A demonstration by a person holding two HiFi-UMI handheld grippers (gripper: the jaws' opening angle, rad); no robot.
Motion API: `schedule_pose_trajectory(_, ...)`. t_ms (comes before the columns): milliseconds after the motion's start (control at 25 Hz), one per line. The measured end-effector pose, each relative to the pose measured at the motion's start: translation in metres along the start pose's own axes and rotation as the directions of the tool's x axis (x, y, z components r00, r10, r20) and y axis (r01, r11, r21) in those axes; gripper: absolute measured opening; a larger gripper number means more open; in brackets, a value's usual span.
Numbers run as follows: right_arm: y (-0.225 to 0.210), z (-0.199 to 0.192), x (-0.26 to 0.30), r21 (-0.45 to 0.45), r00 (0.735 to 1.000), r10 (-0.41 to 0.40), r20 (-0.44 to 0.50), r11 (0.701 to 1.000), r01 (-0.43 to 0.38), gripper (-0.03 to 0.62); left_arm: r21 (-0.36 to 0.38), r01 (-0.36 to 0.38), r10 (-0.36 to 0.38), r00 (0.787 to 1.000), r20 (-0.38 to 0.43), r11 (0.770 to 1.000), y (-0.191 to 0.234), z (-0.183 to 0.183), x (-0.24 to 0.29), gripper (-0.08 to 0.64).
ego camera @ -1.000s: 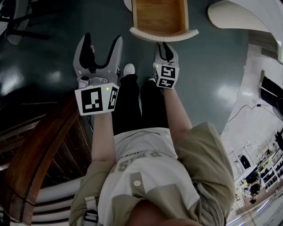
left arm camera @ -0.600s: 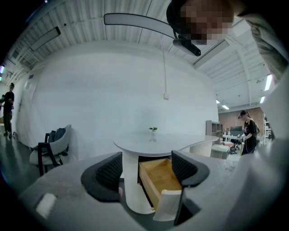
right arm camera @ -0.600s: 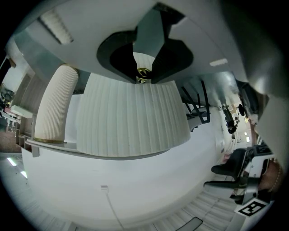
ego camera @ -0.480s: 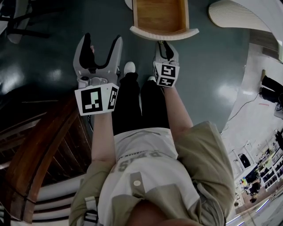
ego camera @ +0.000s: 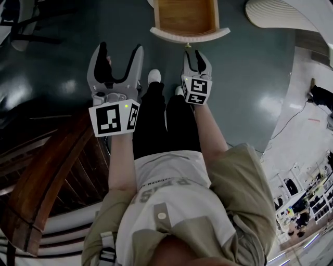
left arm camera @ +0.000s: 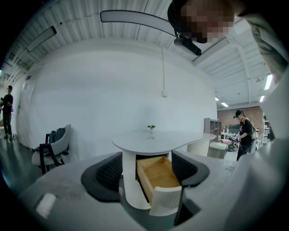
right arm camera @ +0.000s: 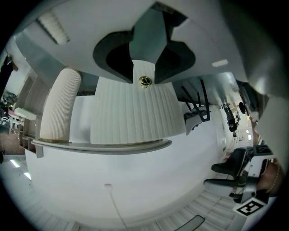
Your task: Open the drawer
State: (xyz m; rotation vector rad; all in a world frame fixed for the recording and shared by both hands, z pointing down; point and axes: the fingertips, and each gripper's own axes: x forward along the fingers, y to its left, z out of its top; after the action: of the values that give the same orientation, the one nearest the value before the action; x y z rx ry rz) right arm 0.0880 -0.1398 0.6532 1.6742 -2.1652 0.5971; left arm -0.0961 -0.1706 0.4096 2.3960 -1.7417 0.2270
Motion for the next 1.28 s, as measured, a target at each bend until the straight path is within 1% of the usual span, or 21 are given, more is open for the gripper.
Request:
schedule_pose_trajectory(200, -0.008, 0.024, -0.032, 0.005, 1.000, -0.008, 0.020, 1.000, 0.008, 0.153, -0.005, 0.004, -0.004, 1.000, -0.005, 1.000, -0.016, 0.017, -0.014, 0.345)
schedule_pose_trajectory(480, -0.021, 0.101, -0.093, -0.005, 0.997, -0.004, 0.076, 1.000, 0.005, 0.152, -0.009, -0.006, 0.006, 1.000, 0.002, 1.000, -0.045, 0.069, -0.044, 0.345)
schedule_pose_trajectory(680, -0.025, 0.159, -0.147, -0.029, 0.993, 0.020, 0.117, 0.999, -0.016, 0.152, 0.000, -0.011, 0.011, 0.999, 0.031, 1.000, -0.062, 0.109, -0.073, 0.344)
schedule_pose_trajectory(880, -0.031, 0.213, -0.193, -0.038, 0.985, 0.040, 0.167, 0.999, -0.034, 0.138, 0.010, -0.018, 0.017, 0.996, 0.084, 1.000, -0.084, 0.146, -0.093, 0.344)
schedule_pose_trajectory(1080, -0.030, 0.267, -0.231, -0.046, 0.970, 0.031, 0.241, 0.999, -0.020, 0.120, 0.021, 0.003, -0.005, 0.991, 0.135, 1.000, -0.091, 0.175, -0.110, 0.340)
schedule_pose_trajectory(1160, -0.027, 0.282, -0.243, -0.051, 0.964, 0.026, 0.263, 0.999, -0.013, 0.109, 0.030, 0.014, -0.018, 0.988, 0.152, 0.999, -0.090, 0.184, -0.117, 0.331)
schedule_pose_trajectory(1280, -0.020, 0.293, -0.258, -0.072, 0.961, 0.013, 0.277, 0.997, 0.008, 0.095, 0.041, 0.041, -0.047, 0.986, 0.163, 0.998, -0.091, 0.192, -0.127, 0.313)
